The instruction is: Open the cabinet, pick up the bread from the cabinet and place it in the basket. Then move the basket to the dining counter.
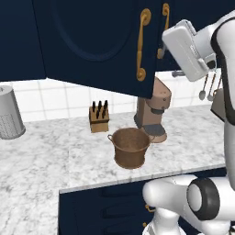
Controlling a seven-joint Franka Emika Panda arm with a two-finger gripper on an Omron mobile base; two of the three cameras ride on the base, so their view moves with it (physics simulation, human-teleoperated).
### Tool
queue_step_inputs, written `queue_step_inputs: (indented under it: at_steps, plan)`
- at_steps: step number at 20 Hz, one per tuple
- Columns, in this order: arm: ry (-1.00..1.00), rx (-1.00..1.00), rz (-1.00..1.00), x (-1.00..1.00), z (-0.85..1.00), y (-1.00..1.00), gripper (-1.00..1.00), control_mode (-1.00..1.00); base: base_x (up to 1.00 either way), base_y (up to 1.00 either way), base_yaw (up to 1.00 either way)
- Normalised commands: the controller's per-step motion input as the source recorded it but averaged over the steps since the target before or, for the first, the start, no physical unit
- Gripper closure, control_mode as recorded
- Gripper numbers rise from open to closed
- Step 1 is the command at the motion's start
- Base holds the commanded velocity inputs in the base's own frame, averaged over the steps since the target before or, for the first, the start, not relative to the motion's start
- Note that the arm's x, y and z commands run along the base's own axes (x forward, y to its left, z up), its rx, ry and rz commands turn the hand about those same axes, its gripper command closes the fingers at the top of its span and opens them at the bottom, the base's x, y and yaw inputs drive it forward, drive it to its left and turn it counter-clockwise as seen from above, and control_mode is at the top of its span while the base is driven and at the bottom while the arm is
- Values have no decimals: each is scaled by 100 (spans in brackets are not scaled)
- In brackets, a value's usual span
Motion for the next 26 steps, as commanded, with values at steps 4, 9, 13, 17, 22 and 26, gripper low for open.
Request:
queue_step_inputs:
  at_steps: [4, 9, 13, 17, 22, 26]
  plan:
    - [-6, 24, 41, 71, 0, 2, -100, -100, 0, 0, 0]
    - [-25, 3, 35, 24, -3, 15, -100, -100, 0, 0, 0]
    - [-45, -7, 28, -9, 8, 92, -100, -100, 0, 0, 0]
    - [-41, -12, 21, -3, 7, 100, -100, -100, 0, 0, 0]
    - [-38, -14, 7, -23, 15, 100, -100, -100, 0, 0, 0]
    - [-40, -16, 0, -41, 24, 100, -100, -100, 0, 0, 0]
